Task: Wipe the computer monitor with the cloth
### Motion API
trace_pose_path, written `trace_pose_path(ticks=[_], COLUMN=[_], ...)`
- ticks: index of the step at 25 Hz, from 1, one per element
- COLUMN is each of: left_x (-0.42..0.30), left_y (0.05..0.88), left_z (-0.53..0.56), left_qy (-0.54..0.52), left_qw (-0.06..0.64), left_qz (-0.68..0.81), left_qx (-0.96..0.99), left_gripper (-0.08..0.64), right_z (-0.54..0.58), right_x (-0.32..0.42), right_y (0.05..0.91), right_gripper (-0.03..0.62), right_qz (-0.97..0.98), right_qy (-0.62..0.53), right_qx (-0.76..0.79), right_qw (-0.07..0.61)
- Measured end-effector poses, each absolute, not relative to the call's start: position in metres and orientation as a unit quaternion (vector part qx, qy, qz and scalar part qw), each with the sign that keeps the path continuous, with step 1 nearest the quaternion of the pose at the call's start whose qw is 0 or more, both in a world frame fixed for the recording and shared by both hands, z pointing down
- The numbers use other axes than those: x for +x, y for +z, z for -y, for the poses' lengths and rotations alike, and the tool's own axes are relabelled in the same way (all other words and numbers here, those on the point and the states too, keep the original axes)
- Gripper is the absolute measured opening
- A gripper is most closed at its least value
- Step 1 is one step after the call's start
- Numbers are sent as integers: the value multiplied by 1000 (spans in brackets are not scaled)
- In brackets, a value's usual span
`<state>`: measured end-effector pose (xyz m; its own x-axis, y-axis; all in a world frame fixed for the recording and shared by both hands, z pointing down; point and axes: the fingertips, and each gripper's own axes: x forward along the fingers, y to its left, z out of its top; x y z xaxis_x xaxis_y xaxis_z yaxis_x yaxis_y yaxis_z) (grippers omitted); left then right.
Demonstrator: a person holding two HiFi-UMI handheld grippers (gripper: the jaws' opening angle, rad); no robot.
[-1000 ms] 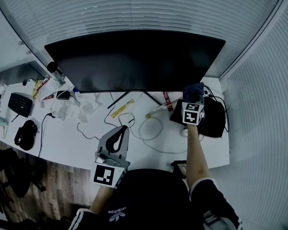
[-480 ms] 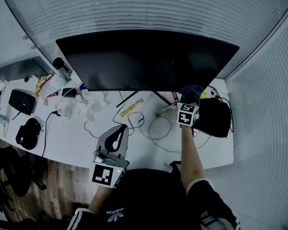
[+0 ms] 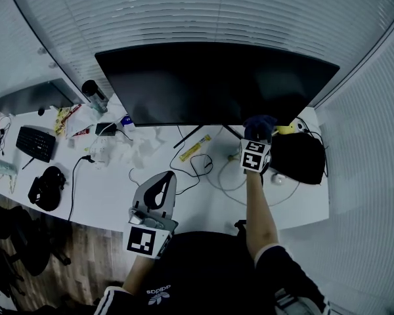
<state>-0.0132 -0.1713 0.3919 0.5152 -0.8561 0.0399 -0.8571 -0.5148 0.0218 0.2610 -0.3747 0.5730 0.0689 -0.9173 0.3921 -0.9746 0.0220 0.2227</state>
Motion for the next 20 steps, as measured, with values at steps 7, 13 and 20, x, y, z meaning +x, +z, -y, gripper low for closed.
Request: trace_pose_path(ticks=[7,13,20], left_x=[-51,-88,-123], left_y=[394,392,389], left_z=[170,171,172], left_qy=[9,6,1], left_qw=[21,18,16], left_qz=[489,490,491], left_qx=[872,871,871], left_gripper=[5,5,5], right_z=[375,375,374], right_x=[217,180,141], right_y=[572,572,569], right_gripper=[46,46,46], right_qz=[684,683,686], right_qy=[63,69,71], right_qx=[693,694,693], right_qw=[221,218,210])
